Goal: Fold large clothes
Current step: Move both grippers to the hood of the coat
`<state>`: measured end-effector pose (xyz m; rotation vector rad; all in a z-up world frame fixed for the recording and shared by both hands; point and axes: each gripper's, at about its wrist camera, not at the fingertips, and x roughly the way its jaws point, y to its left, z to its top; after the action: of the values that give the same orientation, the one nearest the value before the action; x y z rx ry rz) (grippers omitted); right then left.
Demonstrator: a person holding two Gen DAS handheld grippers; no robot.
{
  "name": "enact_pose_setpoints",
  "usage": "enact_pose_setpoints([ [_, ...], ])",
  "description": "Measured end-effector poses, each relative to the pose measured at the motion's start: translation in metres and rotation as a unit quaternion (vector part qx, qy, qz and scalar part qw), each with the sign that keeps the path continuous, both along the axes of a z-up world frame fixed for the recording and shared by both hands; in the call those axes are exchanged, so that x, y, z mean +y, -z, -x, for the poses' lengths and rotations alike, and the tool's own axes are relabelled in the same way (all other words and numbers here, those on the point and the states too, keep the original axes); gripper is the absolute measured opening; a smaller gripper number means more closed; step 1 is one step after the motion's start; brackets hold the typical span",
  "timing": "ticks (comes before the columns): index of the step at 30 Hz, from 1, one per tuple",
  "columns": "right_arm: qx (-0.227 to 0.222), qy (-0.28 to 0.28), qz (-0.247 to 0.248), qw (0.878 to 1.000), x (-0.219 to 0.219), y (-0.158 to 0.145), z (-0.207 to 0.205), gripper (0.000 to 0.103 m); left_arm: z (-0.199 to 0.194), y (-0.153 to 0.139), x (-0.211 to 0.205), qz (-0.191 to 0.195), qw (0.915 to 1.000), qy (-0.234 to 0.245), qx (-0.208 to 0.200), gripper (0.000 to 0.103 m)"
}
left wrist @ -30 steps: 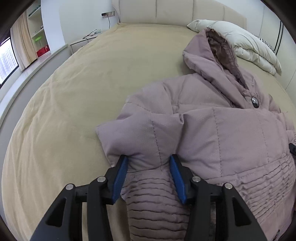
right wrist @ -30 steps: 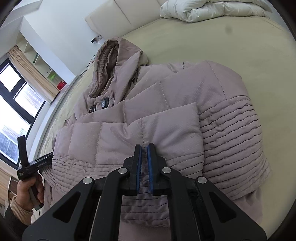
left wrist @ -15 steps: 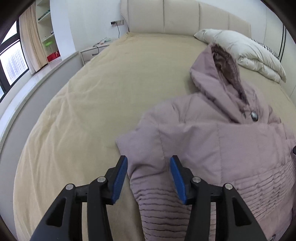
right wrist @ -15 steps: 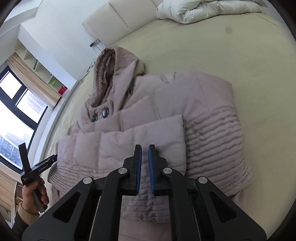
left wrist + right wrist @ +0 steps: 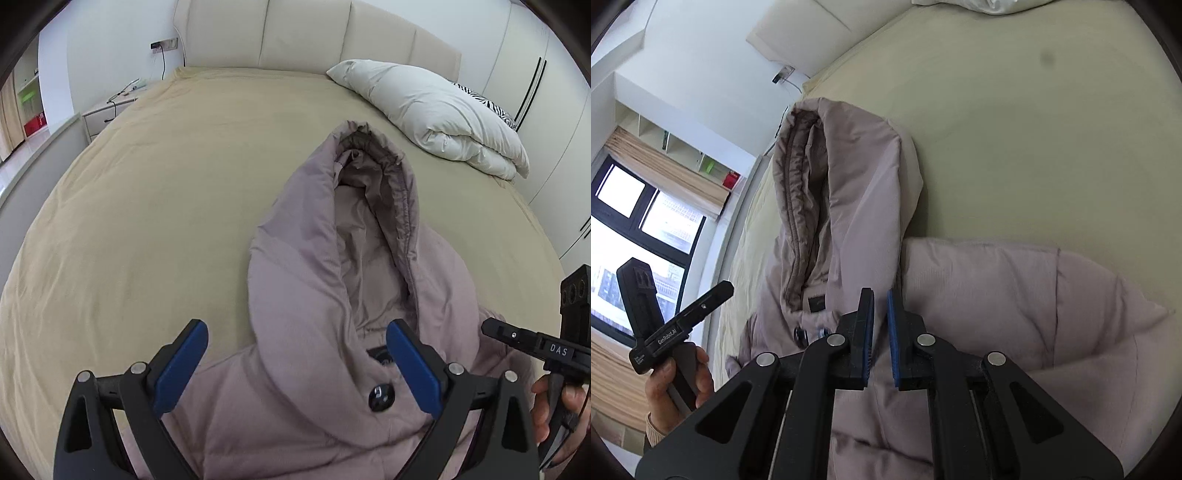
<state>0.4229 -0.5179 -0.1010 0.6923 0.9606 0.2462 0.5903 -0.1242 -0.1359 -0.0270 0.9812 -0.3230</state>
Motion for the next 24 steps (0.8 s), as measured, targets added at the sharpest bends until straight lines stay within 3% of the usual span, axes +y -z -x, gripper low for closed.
enact_pose_setpoints([
  [6, -0.067, 0.009, -0.024, 0.997, 0.007, -0.005, -0.028, 0.007, -0.035, 0.031, -0.021, -0.016, 0.9996, -0.001, 0.024, 0.099],
  [11, -0.072, 0.015, -0.031, 0.997, 0.009, -0.006, -0.036, 0.011, -0.041, 0.050, -0.015, 0.022, 0.9985, -0.012, 0.048, 0.099],
  [12, -0.068, 0.018, -0.017, 0.997, 0.009, -0.007, -0.038, 0.025, -0.041, 0.050, -0.013, 0.028, 0.9983, -0.013, 0.050, 0.099],
  [13, -0.069, 0.017, -0.009, 0.997, 0.010, -0.008, -0.039, 0.069, -0.042, 0.050, -0.010, 0.036, 0.9980, -0.016, 0.050, 0.099],
  [14, -0.073, 0.013, -0.014, 0.997, 0.011, -0.009, -0.041, 0.102, -0.042, 0.049, -0.008, 0.044, 0.9977, -0.016, 0.049, 0.100],
  [18, -0.067, 0.010, -0.038, 0.997, 0.018, -0.002, -0.050, 0.103, -0.045, 0.047, -0.010, 0.044, 0.9978, -0.011, 0.047, 0.100],
  [22, -0.059, -0.013, 0.054, 0.997, 0.043, -0.007, -0.072, 0.103, -0.050, 0.036, -0.007, 0.050, 0.9983, -0.029, 0.014, 0.100],
  [24, -0.049, -0.018, 0.078, 0.996, 0.051, -0.007, -0.087, 0.103, -0.060, 0.036, -0.008, 0.052, 0.9980, -0.032, 0.018, 0.100],
])
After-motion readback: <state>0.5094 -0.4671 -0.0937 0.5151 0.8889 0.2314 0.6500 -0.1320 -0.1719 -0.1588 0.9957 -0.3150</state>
